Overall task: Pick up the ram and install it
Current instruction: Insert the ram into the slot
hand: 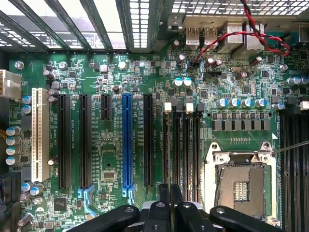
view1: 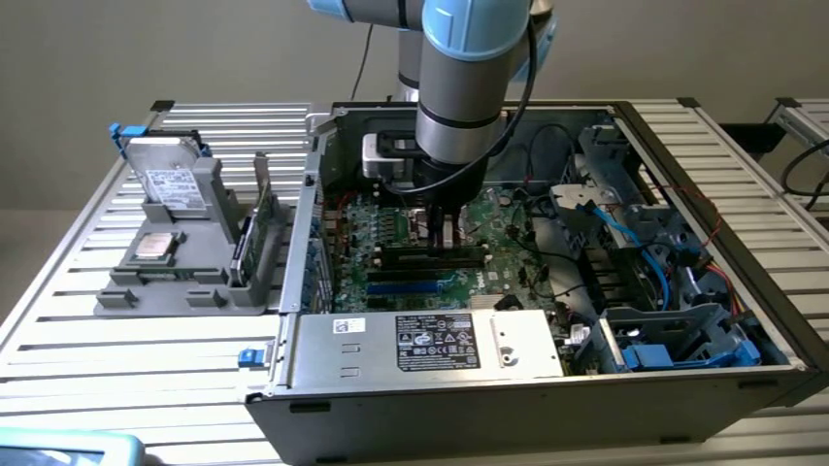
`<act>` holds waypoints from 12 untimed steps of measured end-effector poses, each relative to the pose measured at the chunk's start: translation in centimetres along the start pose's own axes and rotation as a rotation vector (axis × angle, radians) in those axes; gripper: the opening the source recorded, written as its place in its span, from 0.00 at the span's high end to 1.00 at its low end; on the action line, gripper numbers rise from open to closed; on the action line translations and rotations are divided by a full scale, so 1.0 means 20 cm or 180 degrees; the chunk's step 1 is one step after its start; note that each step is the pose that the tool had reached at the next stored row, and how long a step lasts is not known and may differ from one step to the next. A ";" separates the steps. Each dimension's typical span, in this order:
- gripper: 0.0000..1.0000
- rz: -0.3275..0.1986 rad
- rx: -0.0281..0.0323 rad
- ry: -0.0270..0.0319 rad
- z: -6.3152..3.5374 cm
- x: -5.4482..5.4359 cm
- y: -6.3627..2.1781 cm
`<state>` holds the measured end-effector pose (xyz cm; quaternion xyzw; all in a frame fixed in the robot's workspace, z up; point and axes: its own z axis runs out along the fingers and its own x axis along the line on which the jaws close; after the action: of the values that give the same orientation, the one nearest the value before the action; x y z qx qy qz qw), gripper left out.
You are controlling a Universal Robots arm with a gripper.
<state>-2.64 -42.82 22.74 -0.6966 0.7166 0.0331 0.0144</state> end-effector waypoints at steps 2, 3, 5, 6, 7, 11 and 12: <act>0.87 0.0000 0.0000 -0.0004 0.000 0.00 -0.001; 0.87 0.0001 0.0000 -0.0005 0.000 0.00 -0.001; 0.87 0.0005 0.0000 -0.0007 0.000 0.00 -0.002; 0.87 0.0008 0.0000 -0.0008 0.000 0.00 -0.002; 0.87 0.0012 0.0001 -0.0009 0.000 0.00 -0.002; 0.87 0.0024 0.0001 -0.0019 -0.002 0.00 -0.001; 0.87 0.0027 0.0001 -0.0023 -0.003 0.00 -0.001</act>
<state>-2.61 -42.80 22.80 -0.6934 0.7195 0.0355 0.0169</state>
